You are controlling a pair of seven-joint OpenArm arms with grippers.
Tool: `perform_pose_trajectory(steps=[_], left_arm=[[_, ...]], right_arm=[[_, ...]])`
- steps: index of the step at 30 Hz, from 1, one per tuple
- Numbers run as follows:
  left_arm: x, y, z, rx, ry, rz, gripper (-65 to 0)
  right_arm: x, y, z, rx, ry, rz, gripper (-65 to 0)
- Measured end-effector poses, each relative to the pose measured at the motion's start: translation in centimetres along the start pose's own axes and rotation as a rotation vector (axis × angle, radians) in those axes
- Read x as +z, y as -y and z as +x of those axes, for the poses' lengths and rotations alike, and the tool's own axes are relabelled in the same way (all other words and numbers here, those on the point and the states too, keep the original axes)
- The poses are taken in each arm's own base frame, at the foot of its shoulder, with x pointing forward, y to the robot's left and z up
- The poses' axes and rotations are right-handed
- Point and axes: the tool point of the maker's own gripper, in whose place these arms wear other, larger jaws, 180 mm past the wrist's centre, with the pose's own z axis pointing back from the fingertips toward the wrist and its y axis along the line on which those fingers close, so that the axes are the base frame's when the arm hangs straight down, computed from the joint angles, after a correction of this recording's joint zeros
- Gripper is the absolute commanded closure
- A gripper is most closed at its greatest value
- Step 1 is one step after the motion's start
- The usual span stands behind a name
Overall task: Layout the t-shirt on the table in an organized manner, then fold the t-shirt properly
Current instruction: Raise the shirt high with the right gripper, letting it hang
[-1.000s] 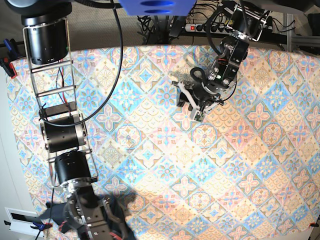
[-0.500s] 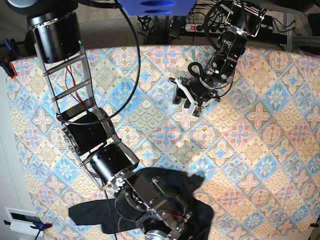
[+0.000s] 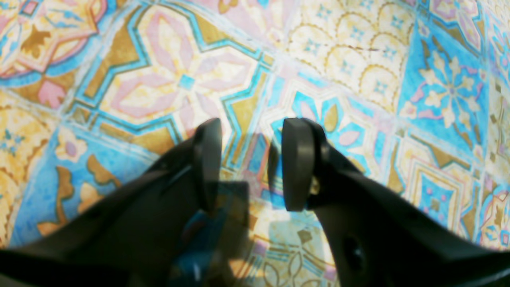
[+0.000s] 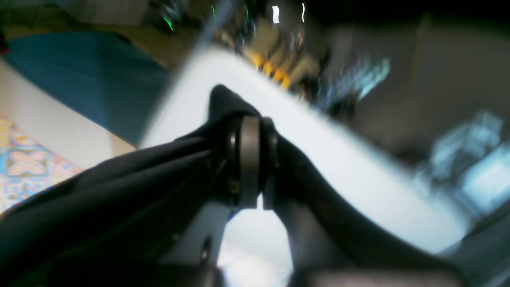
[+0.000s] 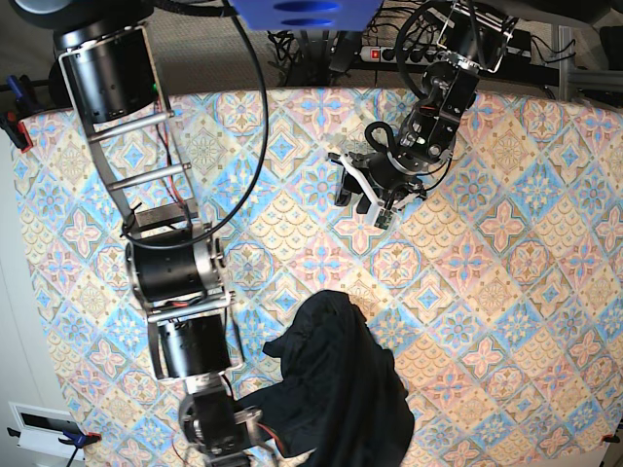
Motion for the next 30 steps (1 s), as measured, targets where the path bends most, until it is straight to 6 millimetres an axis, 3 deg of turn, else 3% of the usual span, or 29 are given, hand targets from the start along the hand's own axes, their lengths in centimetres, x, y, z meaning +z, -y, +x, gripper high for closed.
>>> perform_pose_trajectory(steps=[2, 4, 6, 7, 10, 11, 13, 15, 17, 19, 23, 25, 28, 30], left_arm=[[0.0, 0.0, 0.0, 0.000, 0.001, 0.000, -24.0], [-0.1, 0.4, 0.2, 0.006, 0.007, -0.006, -24.0], [-0.3, 0.7, 0.3, 0.014, 0.009, -0.005, -24.0], [-0.3, 0.7, 0.3, 0.012, 0.011, -0.002, -24.0], [-0.3, 0.8, 0.2, 0.013, 0.008, -0.008, -24.0], [-0.3, 0.8, 0.0, 0.014, 0.006, -0.008, -24.0], [-0.2, 0.9, -0.3, 0.020, 0.010, -0.007, -24.0], [-0.1, 0.8, -0.4, 0.025, 0.021, -0.005, -24.0], [0.0, 0.8, -0.7, 0.025, 0.011, -0.005, -24.0], [0.1, 0.8, -0.9, 0.029, 0.011, -0.004, -24.0], [0.1, 0.8, -1.3, 0.030, 0.008, -0.001, -24.0], [0.0, 0.6, -1.6, 0.036, 0.008, 0.002, -24.0], [-0.4, 0.3, -1.8, 0.055, 0.037, -0.002, -24.0], [-0.7, 0.1, -1.8, 0.063, 0.068, -0.004, -24.0]], right_arm=[[-0.6, 0.0, -6.2, -0.063, -0.134, 0.010, 0.0], [-0.1, -1.2, -9.3, -0.053, -0.181, 0.027, 0.0], [0.2, -3.0, -8.4, -0.010, -0.186, 0.063, 0.0], [0.1, -3.0, -6.1, 0.000, -0.138, 0.062, 0.0], [-0.1, -0.9, 1.2, -0.005, 0.020, 0.013, 0.0], [0.0, -0.2, 1.6, -0.031, 0.023, -0.001, 0.0], [0.1, 1.0, -0.6, -0.094, -0.064, -0.022, 0.0], [0.6, 1.9, -5.4, -0.165, -0.214, -0.042, 0.0], [1.7, 3.1, -8.7, -0.237, -0.320, -0.069, 0.0], [2.5, 5.1, -7.3, -0.274, -0.296, -0.110, 0.0], [5.0, 10.6, 2.7, -0.289, -0.059, -0.222, 0.0], [6.9, 12.4, 6.4, -0.271, 0.046, -0.262, 0.0], [8.7, 12.8, 8.6, -0.198, 0.108, -0.283, 0.0], [9.4, 12.1, 7.8, -0.140, 0.145, -0.287, 0.0]])
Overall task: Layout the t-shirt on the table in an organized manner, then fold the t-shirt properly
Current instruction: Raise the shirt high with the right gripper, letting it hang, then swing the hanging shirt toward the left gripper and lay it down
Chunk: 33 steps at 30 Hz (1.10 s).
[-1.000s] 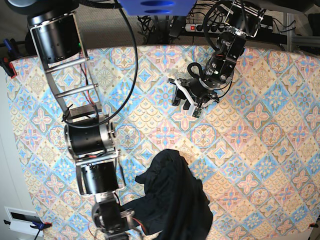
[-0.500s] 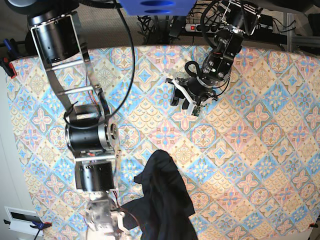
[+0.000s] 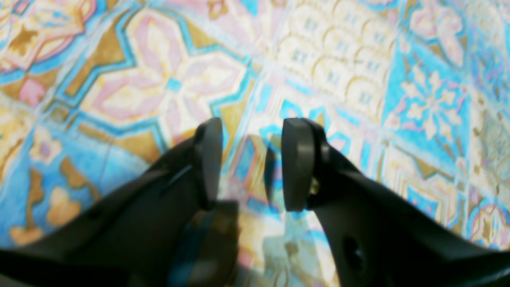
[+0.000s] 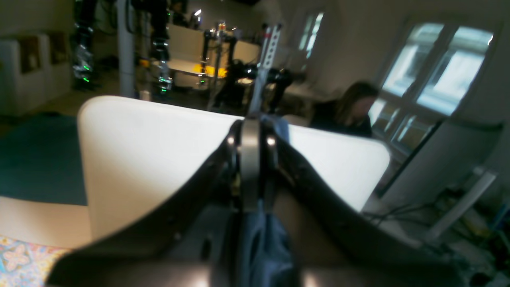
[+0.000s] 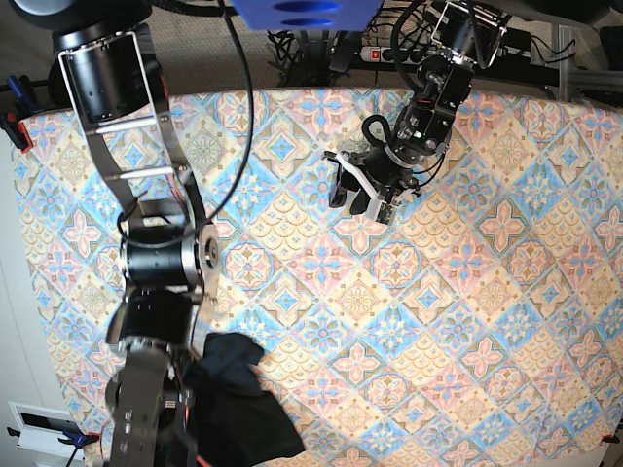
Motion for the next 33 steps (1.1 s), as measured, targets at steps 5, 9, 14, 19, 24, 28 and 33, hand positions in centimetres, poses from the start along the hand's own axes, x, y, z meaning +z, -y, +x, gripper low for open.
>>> perform_pose_trajectory(steps=[5, 9, 14, 19, 24, 28, 33], left_arm=[[-0.4, -0.5, -0.2, 0.016, 0.043, -0.004, -24.0], [-0.6, -0.4, -0.2, 0.020, 0.039, -0.005, -24.0], [-0.7, -0.5, 0.0, 0.020, 0.040, 0.000, -24.0], [-0.6, -0.4, -0.1, 0.021, 0.040, -0.004, -24.1], [-0.7, -0.4, 0.1, 0.020, 0.040, -0.005, -24.0], [-0.8, -0.5, 0.2, 0.017, 0.035, -0.005, -24.0], [-0.8, -0.5, 0.2, 0.016, 0.035, -0.007, -24.0]], right_arm=[[1.3, -4.3, -8.5, 0.111, -0.145, 0.105, 0.0], [1.1, -2.2, 0.1, 0.094, 0.044, 0.047, 0.0], [5.1, 1.2, 10.7, 0.065, 0.348, -0.044, 0.0], [7.9, 2.5, 12.2, 0.083, 0.395, -0.096, 0.0], [12.1, 4.3, 16.6, 0.060, 0.575, -0.157, 0.0], [12.8, 3.0, 17.3, 0.061, 0.592, -0.140, 0.0], [13.2, -0.8, 18.1, 0.065, 0.616, -0.042, 0.0]])
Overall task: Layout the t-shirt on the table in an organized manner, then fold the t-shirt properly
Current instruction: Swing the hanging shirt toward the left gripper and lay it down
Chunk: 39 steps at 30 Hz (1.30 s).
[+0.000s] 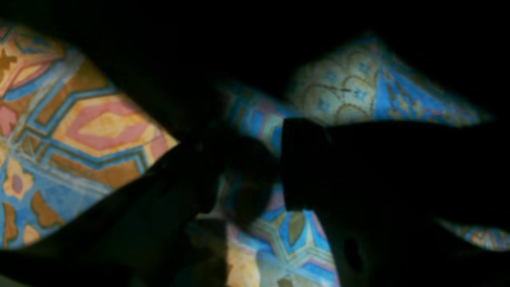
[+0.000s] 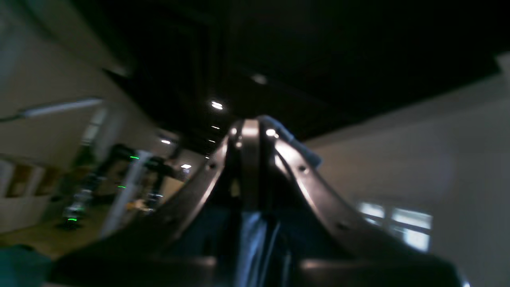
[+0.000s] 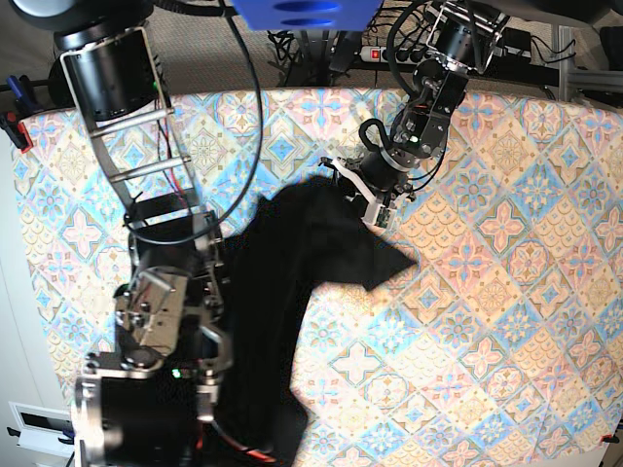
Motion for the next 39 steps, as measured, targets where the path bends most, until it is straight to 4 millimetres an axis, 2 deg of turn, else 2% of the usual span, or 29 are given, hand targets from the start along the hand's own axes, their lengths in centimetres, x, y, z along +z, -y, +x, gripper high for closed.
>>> perform_pose_trajectory(steps=[3, 7, 10, 12, 15, 18, 20, 23, 25, 27, 29, 31, 32, 34, 36, 38, 39], left_arm=[[0.0, -0.1, 0.0, 0.000, 0.000, 0.003, -24.1], [0.0, -0.1, 0.0, 0.001, 0.001, 0.003, -24.1], [-0.1, 0.1, 0.0, -0.002, -0.003, -0.005, -24.2], [-0.1, 0.0, 0.0, 0.001, -0.003, 0.002, -24.2], [-0.1, 0.0, 0.0, 0.001, -0.003, 0.000, -24.2], [-0.1, 0.0, 0.0, -0.001, -0.003, -0.001, -24.3], [-0.1, 0.0, 0.0, 0.000, -0.003, -0.001, -24.3], [-0.1, 0.1, 0.0, 0.001, -0.002, -0.001, -24.3], [-0.1, 0.1, 0.0, 0.000, -0.003, -0.002, -24.3], [-0.2, 0.2, 0.1, 0.006, -0.001, 0.000, -24.3], [-0.2, 0.2, 0.1, 0.011, -0.001, 0.004, -24.2], [-0.3, 0.4, 0.1, 0.014, 0.002, 0.003, -24.1], [-0.3, 0.3, 0.1, 0.013, 0.001, 0.006, -24.1], [-0.4, 0.4, 0.2, 0.013, 0.003, 0.006, -24.1], [-0.4, 0.4, 0.2, 0.013, 0.002, 0.006, -24.1], [-0.4, 0.3, 0.2, 0.014, 0.001, 0.008, -24.1], [-0.4, 0.4, 0.2, 0.014, 0.002, 0.008, -24.1]], right_arm=[[0.8, -3.3, 0.1, 0.028, 0.020, 0.061, 0.0], [4.1, -12.9, -0.1, 0.123, 0.057, 0.315, 0.0], [6.9, -17.6, 3.7, 0.180, 0.217, 0.415, 0.0], [8.6, -19.5, 5.4, 0.216, 0.300, 0.458, 0.0], [10.3, -21.6, 5.7, 0.247, 0.332, 0.520, 0.0], [11.2, -22.5, 5.7, 0.256, 0.344, 0.545, 0.0], [10.9, -22.0, 5.7, 0.251, 0.343, 0.531, 0.0], [8.3, -19.1, 4.7, 0.201, 0.284, 0.459, 0.0], [5.6, -15.8, 2.7, 0.129, 0.199, 0.386, 0.0], [2.4, -11.6, -0.3, 0.058, 0.095, 0.290, 0.0], [-0.5, -6.8, -5.1, -0.044, -0.043, 0.176, 0.0], [-2.1, -2.4, -11.0, -0.173, -0.198, 0.070, 0.0], [-2.3, -0.9, -14.1, -0.241, -0.272, 0.035, 0.0], [-1.6, 1.8, -21.2, -0.336, -0.439, -0.057, 0.0], [0.5, 2.6, -27.7, -0.414, -0.609, -0.106, 0.0], [2.6, 2.5, -32.0, -0.426, -0.722, -0.105, 0.0], [3.4, 2.6, -33.4, -0.414, -0.748, -0.101, 0.0]])
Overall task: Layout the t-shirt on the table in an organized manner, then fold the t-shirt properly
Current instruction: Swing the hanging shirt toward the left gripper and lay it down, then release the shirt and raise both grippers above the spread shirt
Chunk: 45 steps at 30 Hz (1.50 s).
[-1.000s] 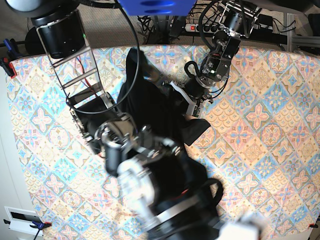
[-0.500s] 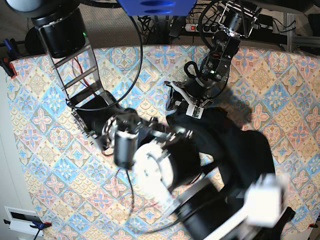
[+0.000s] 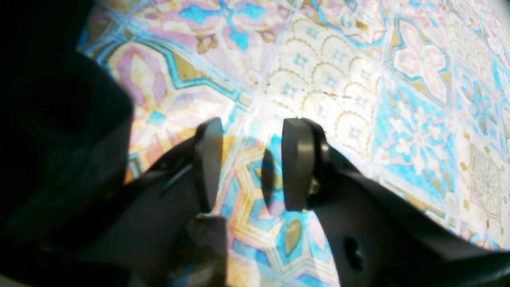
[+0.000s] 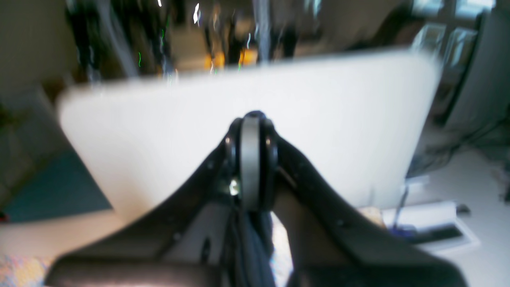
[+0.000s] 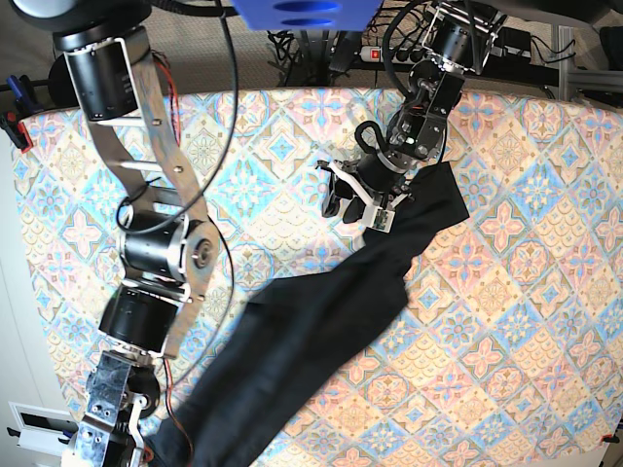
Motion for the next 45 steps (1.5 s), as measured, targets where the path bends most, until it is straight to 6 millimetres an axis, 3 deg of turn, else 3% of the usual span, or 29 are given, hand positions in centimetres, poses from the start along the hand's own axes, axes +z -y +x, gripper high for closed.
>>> perform_pose_trajectory(steps=[4, 7, 9, 11, 13, 17, 22, 26, 28, 29, 32, 34, 38, 39, 41, 43, 45], left_arm=[[0.0, 0.0, 0.0, 0.000, -0.001, -0.001, -24.1], [0.0, 0.1, -0.1, -0.004, -0.004, -0.002, -24.1], [-0.1, 0.5, -0.2, -0.025, 0.000, -0.002, -24.1], [-0.2, 0.8, -0.3, -0.035, 0.001, -0.004, -24.1], [-0.2, 1.0, -0.3, -0.042, -0.001, -0.009, -24.1], [-0.2, 1.1, -0.3, -0.045, 0.001, -0.010, -24.1], [-0.2, 1.1, -0.4, -0.044, 0.003, -0.010, -24.1], [-0.2, 1.1, -0.4, -0.045, 0.003, -0.011, -24.3], [-0.2, 1.1, -0.4, -0.047, 0.002, -0.011, -24.3], [-0.2, 1.1, -0.4, -0.049, 0.002, -0.011, -24.3], [-0.3, 1.1, -0.3, -0.049, 0.004, -0.012, -24.3], [-0.5, 1.0, 0.1, -0.057, -0.009, -0.013, -24.3], [-0.8, 1.2, 0.3, -0.060, -0.025, -0.019, -24.1], [-0.9, 1.2, 0.3, -0.059, -0.024, -0.019, -24.1], [-0.9, 1.2, 0.4, -0.060, -0.023, -0.018, -24.1], [-1.0, 1.2, 0.6, -0.066, -0.027, -0.021, -24.0], [-1.2, 1.7, 0.5, -0.085, -0.035, -0.032, -24.0]], right_arm=[[-0.3, 3.0, -2.0, 0.049, 0.047, -0.034, -4.0], [0.6, 4.7, -7.2, 0.064, -0.036, -0.066, -6.8], [1.5, 4.6, -11.7, 0.069, -0.133, -0.057, -6.8], [2.2, 3.9, -14.2, 0.066, -0.177, -0.041, -6.6], [2.2, 3.4, -14.3, 0.067, -0.178, -0.024, -6.6], [1.9, 4.1, -12.6, 0.069, -0.134, -0.047, -6.6], [2.2, 4.2, -13.6, 0.073, -0.157, -0.047, -7.0], [2.9, 4.4, -10.4, 0.082, -0.081, -0.060, -9.5], [4.2, 5.3, -10.4, 0.094, -0.077, -0.077, -11.7], [5.1, 5.7, -11.5, 0.102, -0.102, -0.086, -12.2], [9.6, 6.5, -19.5, 0.081, -0.294, -0.092, -12.1], [12.0, 5.4, -22.4, 0.088, -0.359, -0.051, -12.2], [14.3, 2.3, -23.2, 0.133, -0.328, 0.046, -12.1], [15.4, 1.8, -24.1, 0.142, -0.342, 0.060, -12.1], [18.5, 0.8, -27.6, 0.173, -0.431, 0.101, -11.2], [21.8, -0.2, -31.7, 0.243, -0.579, 0.162, -6.4], [23.1, -2.2, -32.9, 0.286, -0.623, 0.230, -0.3]])
